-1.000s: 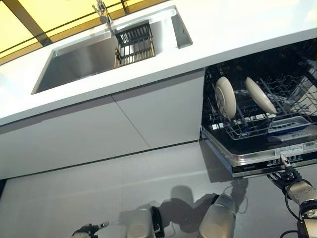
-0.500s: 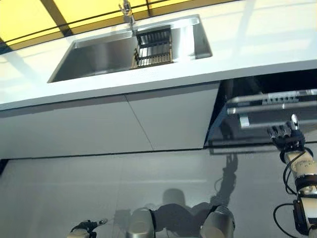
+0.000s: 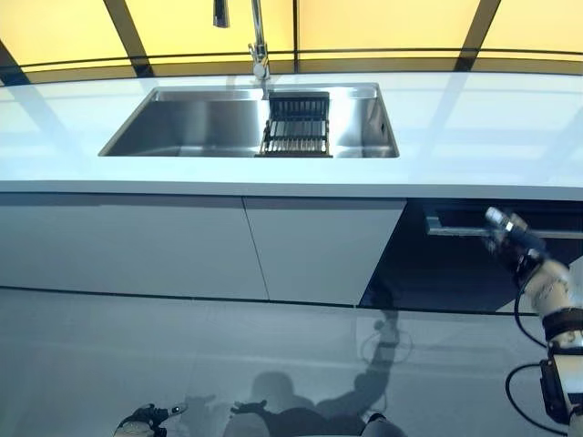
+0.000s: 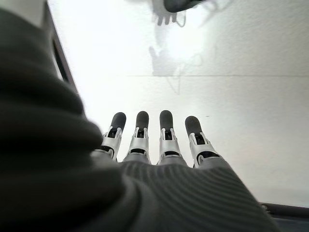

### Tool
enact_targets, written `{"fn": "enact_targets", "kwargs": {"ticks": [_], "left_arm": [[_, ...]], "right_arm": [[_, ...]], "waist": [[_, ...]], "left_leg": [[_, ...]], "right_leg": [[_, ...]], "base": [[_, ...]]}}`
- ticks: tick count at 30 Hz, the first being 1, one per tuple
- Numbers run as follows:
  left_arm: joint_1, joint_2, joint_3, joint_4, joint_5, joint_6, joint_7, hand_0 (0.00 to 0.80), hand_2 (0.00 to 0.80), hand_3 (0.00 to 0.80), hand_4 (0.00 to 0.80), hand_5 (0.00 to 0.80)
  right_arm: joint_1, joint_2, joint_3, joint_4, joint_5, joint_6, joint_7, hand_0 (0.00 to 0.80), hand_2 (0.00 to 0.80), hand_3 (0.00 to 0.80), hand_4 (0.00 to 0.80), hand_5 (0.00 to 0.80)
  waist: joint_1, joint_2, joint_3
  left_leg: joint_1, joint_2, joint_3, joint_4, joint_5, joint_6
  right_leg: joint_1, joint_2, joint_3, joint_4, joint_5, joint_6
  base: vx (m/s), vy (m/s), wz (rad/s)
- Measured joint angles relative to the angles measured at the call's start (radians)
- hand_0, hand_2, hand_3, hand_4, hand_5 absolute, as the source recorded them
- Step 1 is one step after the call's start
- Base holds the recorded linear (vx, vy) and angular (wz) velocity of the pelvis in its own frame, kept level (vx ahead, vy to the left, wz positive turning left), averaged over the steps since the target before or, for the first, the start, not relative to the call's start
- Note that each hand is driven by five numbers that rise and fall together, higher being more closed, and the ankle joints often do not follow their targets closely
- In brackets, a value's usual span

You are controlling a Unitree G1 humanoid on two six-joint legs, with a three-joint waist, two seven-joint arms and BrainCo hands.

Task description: Take plates into dishwasher

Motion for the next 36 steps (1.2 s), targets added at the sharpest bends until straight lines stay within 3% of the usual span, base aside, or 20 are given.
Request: {"fn": "enact_targets", "kwargs": {"ticks": [4,10,13,15,20,26,36], "left_arm": [[0.010,0.000,0.002,0.000,0.000,-0.006,0.000,0.000,0.000,0.000,0.000,0.000],[0.010,0.000,-0.007,-0.002,0.024,-0.014,-0.030,0.000,0.000,0.000,0.000,0.000],[0.011,-0.004,-0.020,-0.002,0.039,-0.018,-0.040,0.000,0.000,0.000,0.000,0.000],[0.019,-0.028,-0.029,-0.001,0.039,-0.016,-0.048,0.000,0.000,0.000,0.000,0.000],[0.033,-0.086,-0.073,0.036,0.063,-0.011,-0.078,0.000,0.000,0.000,0.000,0.000],[0.033,-0.132,-0.113,0.068,0.136,-0.004,-0.086,0.000,0.000,0.000,0.000,0.000],[0.030,-0.132,-0.140,0.070,0.155,-0.026,-0.102,0.000,0.000,0.000,0.000,0.000]], "right_arm": [[0.158,0.030,0.166,-0.046,-0.494,-0.009,-0.046,0.000,0.000,0.000,0.000,0.000],[0.312,0.132,0.203,-0.075,-0.789,-0.069,-0.122,0.000,0.000,0.000,0.000,0.000],[0.368,0.209,0.200,-0.065,-0.814,-0.077,-0.174,0.000,0.000,0.000,0.000,0.000],[0.436,0.321,0.197,-0.048,-0.801,-0.076,-0.224,0.000,0.000,0.000,0.000,0.000],[0.496,0.483,0.201,0.103,-0.744,-0.050,-0.238,0.000,0.000,0.000,0.000,0.000],[0.506,0.495,0.202,0.156,-0.743,0.010,-0.234,0.000,0.000,0.000,0.000,0.000],[0.504,0.490,0.219,0.155,-0.743,0.018,-0.236,0.000,0.000,0.000,0.000,0.000]], "waist": [[-0.023,-0.009,-0.047],[-0.028,-0.045,-0.085],[-0.027,-0.057,-0.093],[-0.027,-0.060,-0.095],[-0.031,-0.051,-0.091],[-0.046,-0.039,-0.090],[-0.048,-0.029,-0.098]], "left_leg": [[0.029,-0.008,0.005,-0.083,0.030,-0.005],[0.044,-0.010,-0.001,-0.137,0.050,-0.014],[0.044,-0.009,-0.004,-0.146,0.051,-0.014],[0.046,-0.009,-0.007,-0.152,0.051,-0.014],[0.066,-0.011,-0.006,-0.161,0.051,-0.014],[0.079,-0.010,-0.006,-0.167,0.049,-0.007],[0.081,-0.010,-0.006,-0.168,0.052,-0.011]], "right_leg": [[0.054,0.024,-0.009,-0.128,0.056,0.009],[0.102,0.045,-0.029,-0.233,0.099,0.016],[0.109,0.051,-0.033,-0.253,0.103,0.016],[0.113,0.051,-0.036,-0.256,0.102,0.019],[0.131,0.049,-0.036,-0.256,0.095,0.024],[0.140,0.050,-0.035,-0.256,0.092,0.024],[0.140,0.051,-0.033,-0.256,0.093,0.024]], "base": [[0.013,0.032,0.00],[-0.005,-0.003,0.04],[0.027,0.010,0.05],[0.061,0.002,0.07],[0.051,0.008,0.02],[0.032,0.002,-0.01],[0.000,0.000,0.00]]}}
